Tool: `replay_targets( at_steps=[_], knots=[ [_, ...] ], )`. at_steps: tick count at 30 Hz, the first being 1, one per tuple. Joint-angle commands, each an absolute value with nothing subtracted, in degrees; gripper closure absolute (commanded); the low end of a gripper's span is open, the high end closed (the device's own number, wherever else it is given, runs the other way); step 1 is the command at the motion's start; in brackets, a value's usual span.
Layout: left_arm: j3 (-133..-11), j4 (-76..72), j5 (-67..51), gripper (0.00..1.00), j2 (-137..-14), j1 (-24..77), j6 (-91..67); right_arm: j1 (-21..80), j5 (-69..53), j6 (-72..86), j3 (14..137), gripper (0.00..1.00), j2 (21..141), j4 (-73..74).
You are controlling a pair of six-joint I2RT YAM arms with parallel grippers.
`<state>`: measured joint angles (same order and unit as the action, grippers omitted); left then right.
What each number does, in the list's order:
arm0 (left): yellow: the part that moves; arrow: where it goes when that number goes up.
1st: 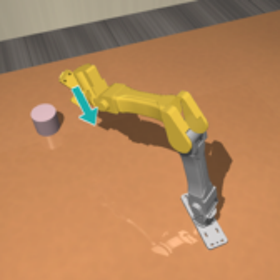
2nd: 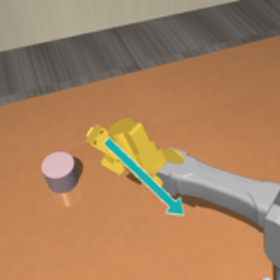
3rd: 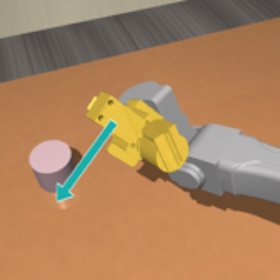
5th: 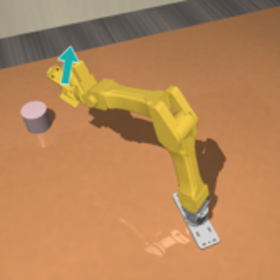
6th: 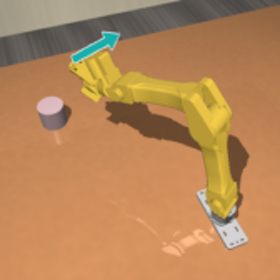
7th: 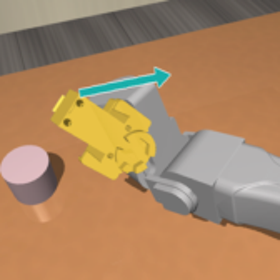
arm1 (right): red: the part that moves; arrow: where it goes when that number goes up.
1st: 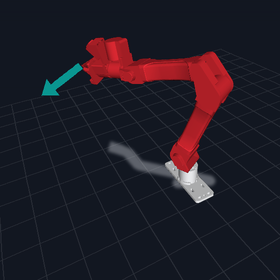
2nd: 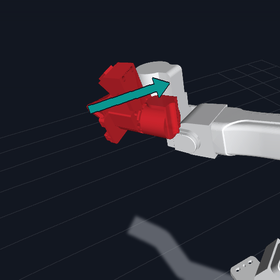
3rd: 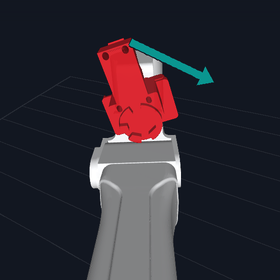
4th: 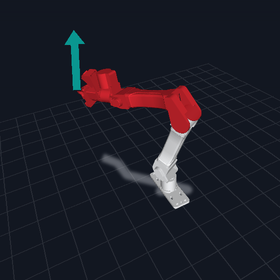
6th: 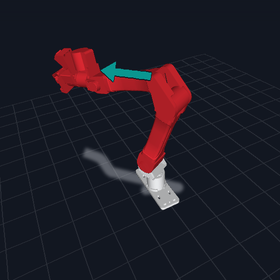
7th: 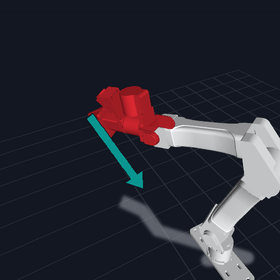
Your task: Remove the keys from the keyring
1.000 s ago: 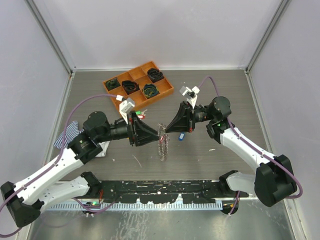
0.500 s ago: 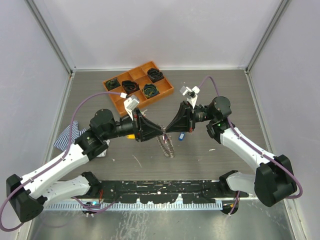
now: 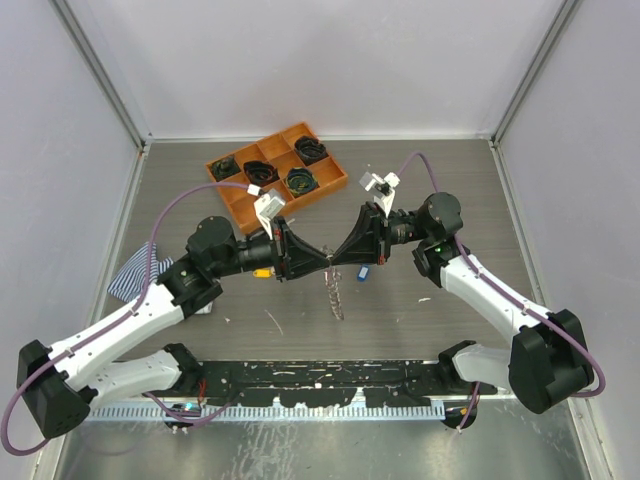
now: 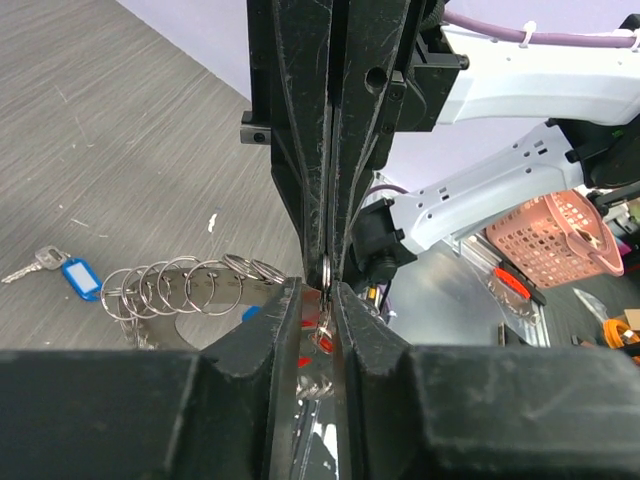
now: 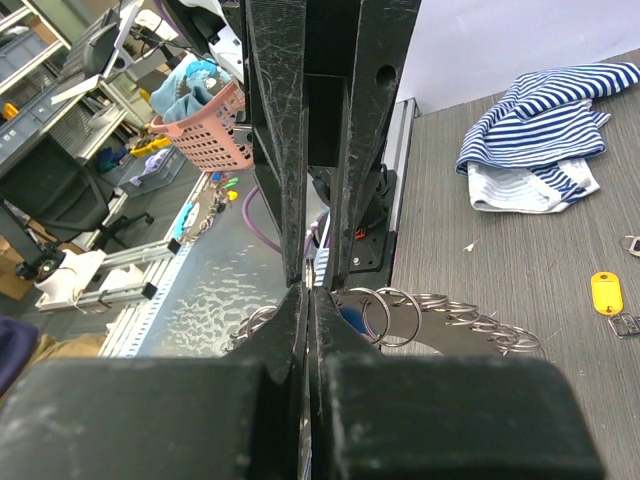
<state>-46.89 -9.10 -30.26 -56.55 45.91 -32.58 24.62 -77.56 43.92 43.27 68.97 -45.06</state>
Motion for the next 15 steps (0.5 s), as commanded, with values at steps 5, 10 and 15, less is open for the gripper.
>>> replay_targets(
  at_steps=[5, 10, 15],
  knots=[
    [-47.8, -11.9, -32.7, 0.98, -56.8, 46.1, -31.8, 24.5, -76.7, 43.9, 44.0, 0.99, 67.3, -48.7],
    [-51.6, -3.1, -34.2, 1.00, -57.2, 46.1, -27.8, 24.6, -76.9, 41.6, 44.3, 0.88, 67.0, -46.2],
    [-56.5, 5.5, -37.2, 1.00, -58.6, 45.8, -24.1, 24.5, -78.3, 31.0, 46.7, 0.77, 66.5, -32.1]
  ],
)
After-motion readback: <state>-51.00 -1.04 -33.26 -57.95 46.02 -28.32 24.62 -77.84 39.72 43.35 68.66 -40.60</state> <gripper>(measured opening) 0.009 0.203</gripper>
